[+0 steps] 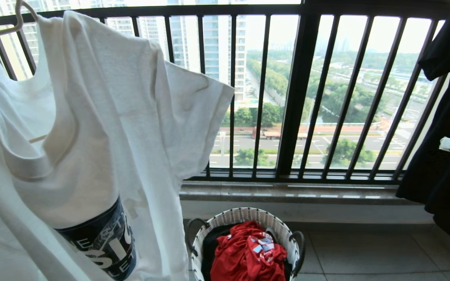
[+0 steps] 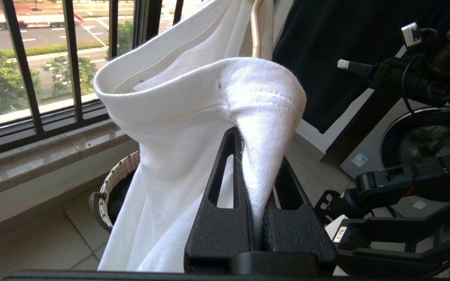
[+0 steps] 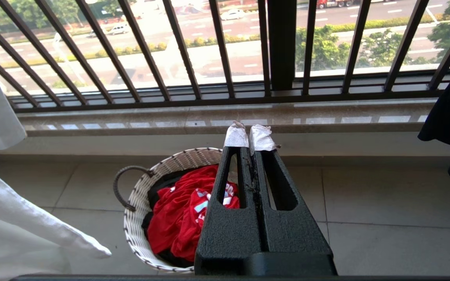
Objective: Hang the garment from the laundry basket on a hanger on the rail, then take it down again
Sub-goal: Hang the clothes rack on the clothesline
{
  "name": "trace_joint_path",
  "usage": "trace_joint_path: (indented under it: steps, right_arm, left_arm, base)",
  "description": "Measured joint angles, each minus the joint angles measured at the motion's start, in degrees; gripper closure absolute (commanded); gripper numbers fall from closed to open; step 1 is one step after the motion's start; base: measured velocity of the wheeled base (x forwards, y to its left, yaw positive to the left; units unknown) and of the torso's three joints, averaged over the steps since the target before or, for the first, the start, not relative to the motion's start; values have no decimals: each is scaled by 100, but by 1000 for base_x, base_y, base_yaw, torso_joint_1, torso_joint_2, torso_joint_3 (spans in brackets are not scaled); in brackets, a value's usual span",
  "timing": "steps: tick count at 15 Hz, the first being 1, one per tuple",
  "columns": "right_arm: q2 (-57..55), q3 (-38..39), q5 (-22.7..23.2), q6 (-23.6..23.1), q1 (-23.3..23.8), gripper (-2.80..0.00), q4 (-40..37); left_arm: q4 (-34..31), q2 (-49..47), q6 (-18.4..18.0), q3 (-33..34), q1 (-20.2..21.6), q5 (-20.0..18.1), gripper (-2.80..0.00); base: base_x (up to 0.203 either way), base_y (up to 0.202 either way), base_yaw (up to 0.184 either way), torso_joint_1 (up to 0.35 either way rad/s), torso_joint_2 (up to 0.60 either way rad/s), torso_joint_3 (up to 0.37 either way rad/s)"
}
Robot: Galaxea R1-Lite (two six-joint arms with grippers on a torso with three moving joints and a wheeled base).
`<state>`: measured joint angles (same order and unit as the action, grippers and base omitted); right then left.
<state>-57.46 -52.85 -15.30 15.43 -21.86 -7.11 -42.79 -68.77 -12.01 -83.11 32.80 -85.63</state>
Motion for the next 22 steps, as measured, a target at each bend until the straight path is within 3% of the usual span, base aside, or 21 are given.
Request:
trace_joint_path:
  steps: [7,11,19,22]
  right_arm:
    - [215,120,34,-8,0,0,23]
    - [281,115,34,-39,0,0,37]
    - [360,162,34,-39,0,0,-26]
    - [384,187,41,-39,0,0,-19]
  left_arm:
    - [-9,469,31,558,-769,-163,0]
    - [4,695,601,670,-1334,-166,0]
    - [-12,1134,732,1012,-1493,-158,0]
    - [-1,1278,1012,1081,-1509,-158,0]
  base:
    - [0,0,0,11,-97,-146]
    - [0,0,0,94,-508,-335]
    - [0,0,0,150,-459,-317]
    - [0,0,0,187,-493,-306]
